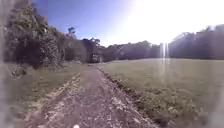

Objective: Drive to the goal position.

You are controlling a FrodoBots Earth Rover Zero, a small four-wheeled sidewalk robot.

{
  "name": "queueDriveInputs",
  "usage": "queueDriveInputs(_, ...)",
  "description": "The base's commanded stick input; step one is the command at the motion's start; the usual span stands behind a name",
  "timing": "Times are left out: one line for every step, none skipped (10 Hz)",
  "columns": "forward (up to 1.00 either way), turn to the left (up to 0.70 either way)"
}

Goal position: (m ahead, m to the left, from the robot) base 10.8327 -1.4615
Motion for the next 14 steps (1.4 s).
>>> queueDriveInputs(1.00,0.02)
queueDriveInputs(1.00,0.02)
queueDriveInputs(1.00,0.02)
queueDriveInputs(1.00,0.02)
queueDriveInputs(1.00,0.02)
queueDriveInputs(1.00,0.02)
queueDriveInputs(1.00,0.02)
queueDriveInputs(1.00,0.02)
queueDriveInputs(1.00,0.02)
queueDriveInputs(1.00,0.02)
queueDriveInputs(1.00,0.02)
queueDriveInputs(1.00,0.02)
queueDriveInputs(1.00,0.02)
queueDriveInputs(1.00,0.02)
